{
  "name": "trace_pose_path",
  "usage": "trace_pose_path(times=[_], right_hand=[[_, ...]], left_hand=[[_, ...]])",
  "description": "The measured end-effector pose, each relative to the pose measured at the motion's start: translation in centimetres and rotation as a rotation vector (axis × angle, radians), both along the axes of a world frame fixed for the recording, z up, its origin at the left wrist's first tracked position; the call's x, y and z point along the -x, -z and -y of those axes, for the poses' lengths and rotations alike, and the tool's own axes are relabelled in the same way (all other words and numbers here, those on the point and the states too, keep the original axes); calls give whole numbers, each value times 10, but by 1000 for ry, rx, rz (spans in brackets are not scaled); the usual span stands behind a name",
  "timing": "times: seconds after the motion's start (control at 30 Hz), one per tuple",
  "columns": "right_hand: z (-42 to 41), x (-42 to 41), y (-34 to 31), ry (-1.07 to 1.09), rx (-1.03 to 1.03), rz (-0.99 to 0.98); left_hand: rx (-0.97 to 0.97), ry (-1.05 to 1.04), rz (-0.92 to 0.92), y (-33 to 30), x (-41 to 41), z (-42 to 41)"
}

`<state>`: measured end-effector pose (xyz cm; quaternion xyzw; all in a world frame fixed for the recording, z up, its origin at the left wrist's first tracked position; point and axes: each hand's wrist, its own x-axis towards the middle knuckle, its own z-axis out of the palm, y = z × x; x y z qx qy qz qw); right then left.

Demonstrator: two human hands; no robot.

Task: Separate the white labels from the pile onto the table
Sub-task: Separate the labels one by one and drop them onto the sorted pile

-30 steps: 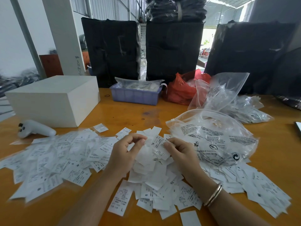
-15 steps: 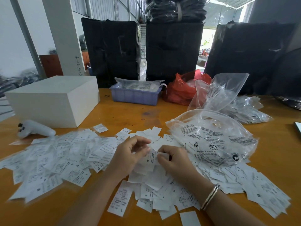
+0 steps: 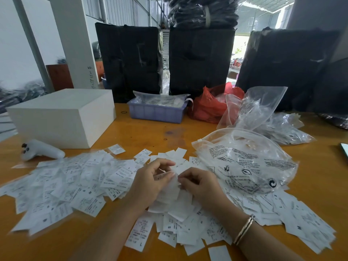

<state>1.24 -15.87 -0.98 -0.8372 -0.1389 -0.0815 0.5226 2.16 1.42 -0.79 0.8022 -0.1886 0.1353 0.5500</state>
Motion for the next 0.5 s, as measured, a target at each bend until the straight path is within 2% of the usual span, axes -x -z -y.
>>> trace_pose_path(times=[0.27,0.37,0.5], right_hand=[[-3,4,3,-8,272,198],[2,0,-8,101,291,343],[34,-19,-37,494,141,590]], left_hand=[[-49,-43,23,-3,1,0],[7,-255,73,-6,-2,-8],[-99,-665,211,-7,-14,-30]])
